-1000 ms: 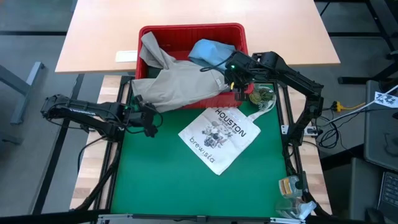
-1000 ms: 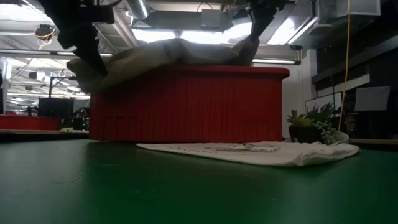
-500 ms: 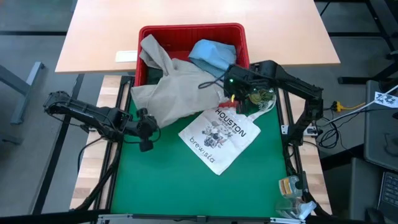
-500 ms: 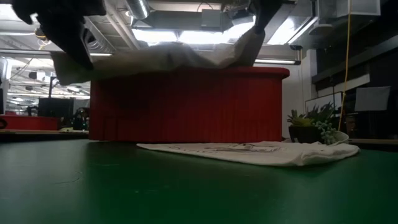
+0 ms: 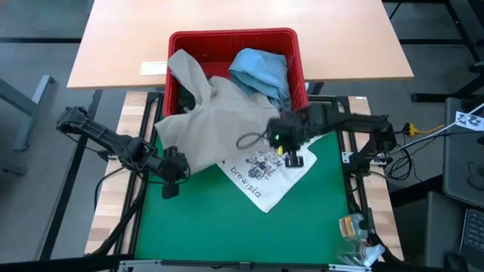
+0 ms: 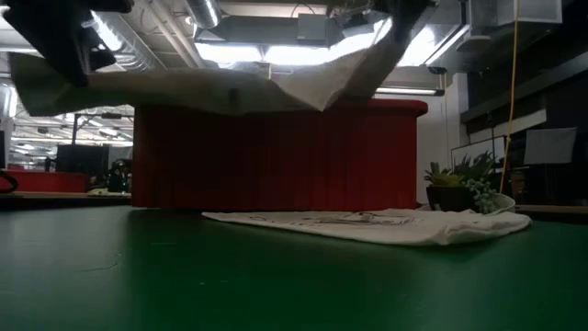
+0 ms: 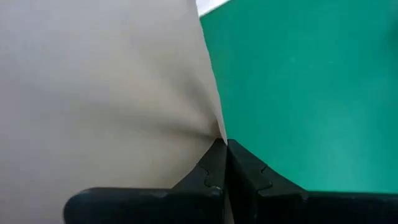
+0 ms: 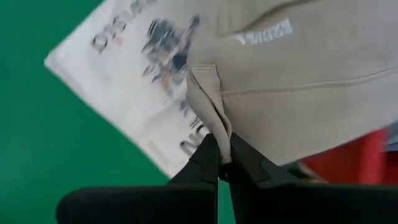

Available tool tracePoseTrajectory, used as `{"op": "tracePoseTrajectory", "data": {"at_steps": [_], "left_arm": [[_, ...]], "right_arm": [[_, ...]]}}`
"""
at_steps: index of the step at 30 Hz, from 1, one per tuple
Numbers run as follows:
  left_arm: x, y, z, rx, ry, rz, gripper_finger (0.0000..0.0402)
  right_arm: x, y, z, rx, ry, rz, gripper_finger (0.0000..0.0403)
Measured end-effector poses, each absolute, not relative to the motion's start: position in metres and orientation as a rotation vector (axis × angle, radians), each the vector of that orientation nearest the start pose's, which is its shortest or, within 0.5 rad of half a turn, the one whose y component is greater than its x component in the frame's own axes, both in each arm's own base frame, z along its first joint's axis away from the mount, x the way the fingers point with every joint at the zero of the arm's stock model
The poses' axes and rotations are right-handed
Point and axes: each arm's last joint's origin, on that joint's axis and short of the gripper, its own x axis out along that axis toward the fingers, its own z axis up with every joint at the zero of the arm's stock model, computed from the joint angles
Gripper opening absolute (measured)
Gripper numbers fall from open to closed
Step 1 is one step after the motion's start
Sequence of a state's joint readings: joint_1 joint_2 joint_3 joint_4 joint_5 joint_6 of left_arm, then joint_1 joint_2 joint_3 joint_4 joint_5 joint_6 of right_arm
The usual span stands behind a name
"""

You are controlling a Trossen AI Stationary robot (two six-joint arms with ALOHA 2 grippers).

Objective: Fold Laundry from Bin
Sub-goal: Fold the brown shorts

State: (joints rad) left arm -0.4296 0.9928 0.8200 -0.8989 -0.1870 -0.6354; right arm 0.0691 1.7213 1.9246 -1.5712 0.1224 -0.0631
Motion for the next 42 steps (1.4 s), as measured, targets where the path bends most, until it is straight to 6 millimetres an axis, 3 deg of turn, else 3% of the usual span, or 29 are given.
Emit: {"op": "tracePoseTrajectory", "data": {"at_steps": [10, 18, 27, 42], "left_arm": [[0.162, -0.101, 0.252, -0.336, 1.041, 0.007, 0.0], [0.174, -0.137, 0.231, -0.403, 1.144, -0.084, 0.0], [0.185, -0.164, 0.217, -0.47, 1.132, -0.13, 0.0], [0.201, -0.201, 0.186, -0.511, 1.107, -0.2, 0.0]], "right_arm": [[0.296, 0.079, 0.326, -0.179, 1.523, -0.027, 0.001], [0.282, 0.122, 0.307, -0.136, 1.553, 0.034, 0.001], [0.264, 0.17, 0.284, -0.089, 1.546, 0.12, 0.0013], [0.241, 0.21, 0.249, 0.008, 1.557, 0.218, 0.0012]]}}
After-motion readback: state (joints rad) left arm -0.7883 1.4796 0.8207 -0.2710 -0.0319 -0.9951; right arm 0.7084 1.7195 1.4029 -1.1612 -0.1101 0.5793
